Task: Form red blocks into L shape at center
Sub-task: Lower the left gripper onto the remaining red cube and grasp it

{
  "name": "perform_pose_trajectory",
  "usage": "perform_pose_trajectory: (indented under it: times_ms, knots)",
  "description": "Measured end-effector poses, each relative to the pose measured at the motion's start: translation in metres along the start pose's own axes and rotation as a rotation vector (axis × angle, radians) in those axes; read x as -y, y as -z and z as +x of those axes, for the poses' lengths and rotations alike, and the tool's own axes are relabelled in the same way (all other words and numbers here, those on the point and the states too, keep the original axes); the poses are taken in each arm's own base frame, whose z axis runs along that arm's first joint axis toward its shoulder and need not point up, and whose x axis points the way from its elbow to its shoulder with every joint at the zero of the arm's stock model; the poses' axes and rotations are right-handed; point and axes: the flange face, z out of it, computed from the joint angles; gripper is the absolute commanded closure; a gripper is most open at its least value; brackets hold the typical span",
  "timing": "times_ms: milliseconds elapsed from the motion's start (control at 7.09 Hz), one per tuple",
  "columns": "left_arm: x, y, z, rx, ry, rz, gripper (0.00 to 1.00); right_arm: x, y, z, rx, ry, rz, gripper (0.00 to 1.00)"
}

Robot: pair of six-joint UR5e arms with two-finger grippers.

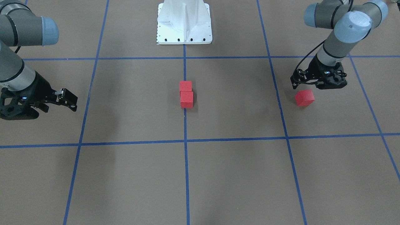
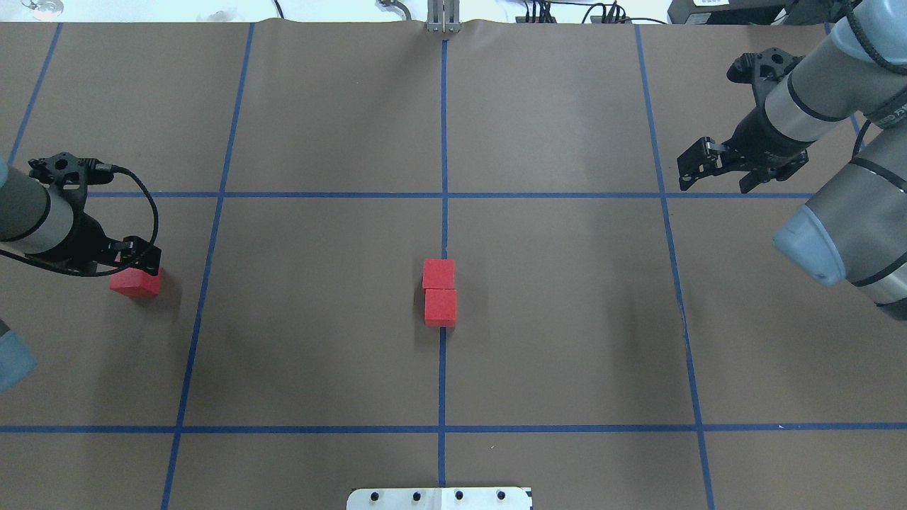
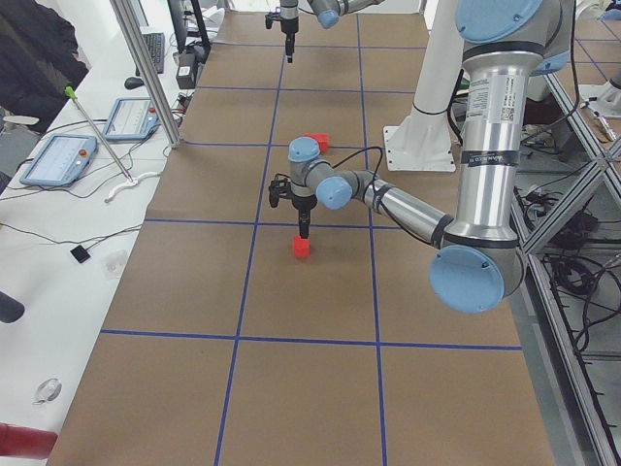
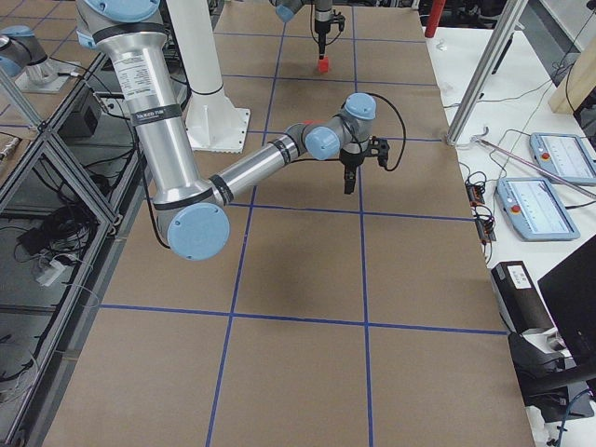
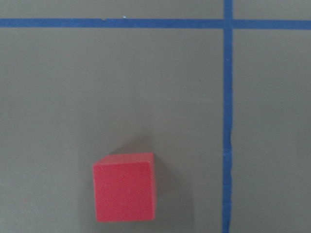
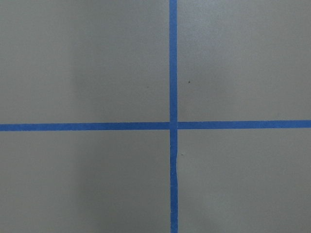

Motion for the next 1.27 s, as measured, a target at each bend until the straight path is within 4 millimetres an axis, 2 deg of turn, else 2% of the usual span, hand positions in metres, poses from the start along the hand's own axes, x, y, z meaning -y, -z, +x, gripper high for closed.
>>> perform_pose_trajectory:
  times_ms: [282,705,846,987,1128,1269]
  knots:
    - [-0.001,-0.024,-0.026,-0.048,0.012,0.036,0.0,0.0,0.004,-0.004,0.007,0.004,0.007,0.01]
    - [0.001,-0.046,-0.037,-0.067,0.079,0.041,0.0,0.001,0.01,-0.01,0.014,0.009,0.016,0.01]
    - [0.004,-0.051,-0.035,-0.063,0.083,0.037,0.12,0.0,0.011,-0.01,0.016,0.01,0.018,0.0]
    - [0.007,-0.054,-0.033,-0.059,0.084,0.034,0.8,0.0,0.011,-0.011,0.017,0.011,0.019,0.0]
    - [0.01,-0.057,-0.03,-0.056,0.087,0.031,1.0,0.0,0.011,-0.011,0.017,0.011,0.019,0.0]
    - [0.013,-0.06,-0.027,-0.054,0.088,0.028,1.0,0.0,0.011,-0.011,0.017,0.011,0.019,0.01]
